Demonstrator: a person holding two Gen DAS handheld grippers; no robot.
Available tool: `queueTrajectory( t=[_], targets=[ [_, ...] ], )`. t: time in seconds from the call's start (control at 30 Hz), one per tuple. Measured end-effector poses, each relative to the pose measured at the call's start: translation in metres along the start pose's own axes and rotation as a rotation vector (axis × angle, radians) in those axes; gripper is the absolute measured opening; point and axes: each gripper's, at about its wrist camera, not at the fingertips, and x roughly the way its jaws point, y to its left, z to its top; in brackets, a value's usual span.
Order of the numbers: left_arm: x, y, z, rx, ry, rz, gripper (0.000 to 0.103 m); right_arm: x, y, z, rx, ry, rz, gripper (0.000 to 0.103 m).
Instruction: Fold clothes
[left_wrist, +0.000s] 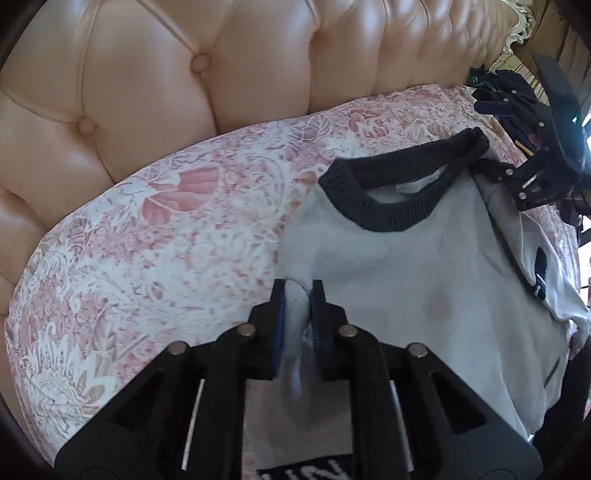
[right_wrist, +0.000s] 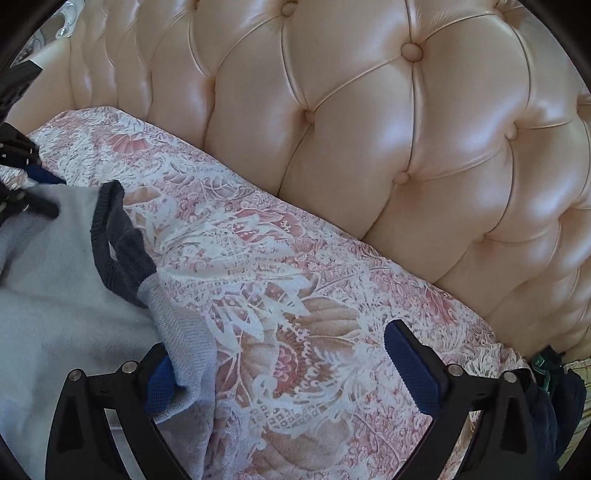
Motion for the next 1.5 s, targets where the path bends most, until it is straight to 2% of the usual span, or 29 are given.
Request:
queueTrajectory(
  t=[0.13, 0.37, 0.5, 0.57, 0.67, 0.73, 0.8, 0.83, 0.87, 0.9, 0.93, 1.0, 1.07, 1.13, 1.23, 1.33, 1.4, 1.47, 1.5],
  targets=[
    [-0.024, 0.016, -0.004, -0.059, -0.081, -0.028, 0.014, 0.006, 0.005, 0.006, -0.022, 0.0, 0.007, 0.103],
    [-0.003, 0.019, -0.013, -0.107, -0.052, 0.015, 0.014, 0.002, 0.002, 0.003, 0.001, -0.023, 0.076, 0.103],
    [-0.003, 0.023, -0.015, -0.143, -0.06, 0.003, 0.014, -0.002, -0.011, -0.003, 0.04, -0.034, 0.177, 0.103],
    [0.0, 0.025, -0.015, -0.156, -0.06, -0.002, 0.014, -0.001, -0.024, -0.004, 0.12, -0.019, 0.297, 0.103],
    [0.002, 0.029, -0.014, -0.185, -0.067, -0.016, 0.015, -0.002, -0.046, -0.007, 0.231, 0.002, 0.422, 0.103],
    [0.003, 0.03, -0.015, -0.202, -0.075, -0.02, 0.016, -0.003, -0.066, -0.012, 0.347, 0.011, 0.499, 0.103],
    [0.002, 0.031, -0.016, -0.222, -0.088, -0.016, 0.019, -0.008, -0.092, -0.02, 0.498, -0.028, 0.531, 0.103],
    [0.001, 0.031, -0.017, -0.234, -0.095, -0.011, 0.025, -0.012, -0.104, -0.025, 0.57, -0.056, 0.534, 0.103],
    [0.0, 0.032, -0.018, -0.245, -0.102, -0.007, 0.046, -0.015, -0.113, -0.03, 0.628, -0.08, 0.539, 0.103],
    [-0.003, 0.034, -0.019, -0.266, -0.119, 0.001, 0.067, -0.022, -0.113, -0.032, 0.626, -0.084, 0.52, 0.103],
    [-0.007, 0.038, -0.021, -0.295, -0.146, -0.016, 0.071, -0.03, -0.109, -0.034, 0.604, -0.082, 0.491, 0.103],
    [-0.018, 0.047, -0.026, -0.358, -0.193, -0.066, 0.072, -0.049, -0.089, -0.036, 0.52, -0.093, 0.472, 0.103],
    [-0.034, 0.055, -0.035, -0.407, -0.225, -0.076, 0.072, -0.073, -0.065, -0.04, 0.458, -0.116, 0.477, 0.103],
    [-0.058, 0.057, -0.056, -0.452, -0.269, -0.062, 0.072, -0.104, -0.041, -0.052, 0.459, -0.169, 0.522, 0.103],
    [-0.1, 0.034, -0.109, -0.449, -0.313, 0.08, 0.07, -0.151, -0.009, -0.086, 0.534, -0.272, 0.617, 0.103],
    [-0.136, -0.019, -0.175, -0.377, -0.318, 0.149, 0.07, -0.186, 0.024, -0.13, 0.611, -0.306, 0.593, 0.103],
    [-0.152, -0.064, -0.212, -0.265, -0.292, 0.209, 0.068, -0.208, 0.048, -0.163, 0.646, -0.314, 0.573, 0.103],
    [-0.16, -0.099, -0.251, -0.28, -0.243, 0.213, 0.064, -0.225, 0.069, -0.195, 0.678, -0.313, 0.59, 0.103],
    [-0.162, -0.1, -0.269, -0.386, -0.245, 0.111, 0.054, -0.233, 0.077, -0.206, 0.689, -0.309, 0.601, 0.103]
  ],
)
